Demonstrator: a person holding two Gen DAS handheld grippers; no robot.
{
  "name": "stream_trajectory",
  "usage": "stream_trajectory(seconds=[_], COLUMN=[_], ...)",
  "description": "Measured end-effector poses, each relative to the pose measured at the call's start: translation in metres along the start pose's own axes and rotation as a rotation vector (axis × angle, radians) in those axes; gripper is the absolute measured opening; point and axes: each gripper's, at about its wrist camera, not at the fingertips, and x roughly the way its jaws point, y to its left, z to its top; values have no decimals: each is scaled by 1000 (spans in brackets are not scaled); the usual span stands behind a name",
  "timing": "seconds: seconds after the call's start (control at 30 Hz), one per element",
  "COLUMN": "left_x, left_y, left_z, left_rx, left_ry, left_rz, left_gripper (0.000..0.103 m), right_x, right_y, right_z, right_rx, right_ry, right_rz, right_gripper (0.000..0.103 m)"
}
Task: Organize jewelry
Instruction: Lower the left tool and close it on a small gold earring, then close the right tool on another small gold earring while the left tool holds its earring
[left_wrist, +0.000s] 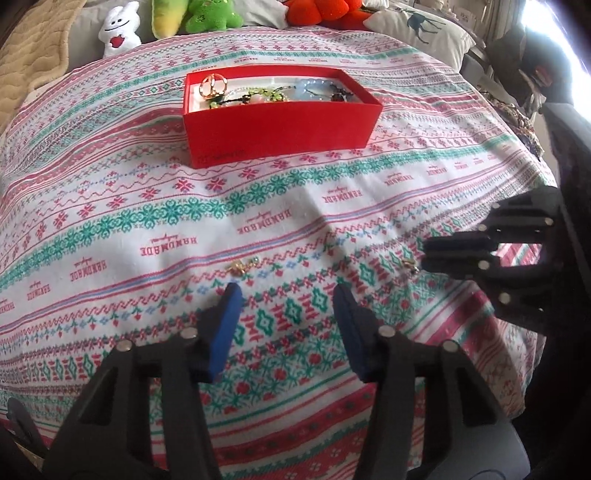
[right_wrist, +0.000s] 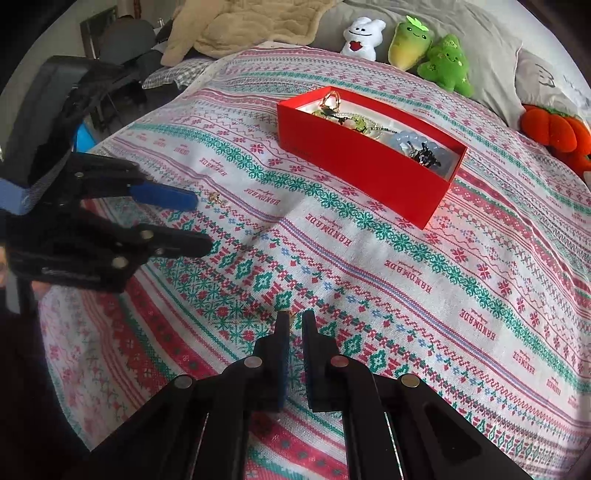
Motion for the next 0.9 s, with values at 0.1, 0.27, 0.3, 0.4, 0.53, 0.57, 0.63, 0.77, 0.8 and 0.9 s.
stream_trajectory(seconds=[0.1, 0.27, 0.3, 0.4, 0.53, 0.57, 0.63, 0.77, 0.8, 0.9], left_x=[11, 22, 24, 28, 31, 32, 31, 26, 24, 20], left_y=[4, 7, 8, 7, 8, 8, 9, 14, 15, 20], left_z=[2, 6, 6, 9, 14, 15, 15, 12, 11, 9], left_rx=[-22, -35, -35, -35, -45, -43, -42, -49, -52, -68], left_ry=[11, 11, 12, 14, 20, 20, 19, 19, 19, 22], left_rz=[30, 57, 62, 96, 116, 121, 124, 116, 111, 89], left_gripper=[50, 49, 48, 38, 30, 27, 23, 11, 9, 6], right_x=[-1, -1, -1, -2, -3, -3, -2, -2, -3, -6], right_y=[0, 1, 1, -1, -4, -4, -5, -5, -5, -5], right_z=[1, -3, -3, -3, -3, -3, -3, -2, -1, 1], right_rx=[-4, -5, -5, -3, 5, 6, 8, 6, 7, 9], right_ry=[-5, 2, 3, -4, -6, -6, -6, -9, -12, -22], right_rz=[-3, -5, -6, -9, -12, -14, -17, -17, -17, -17], right_gripper=[7, 7, 7, 7, 7, 7, 7, 7, 7, 7])
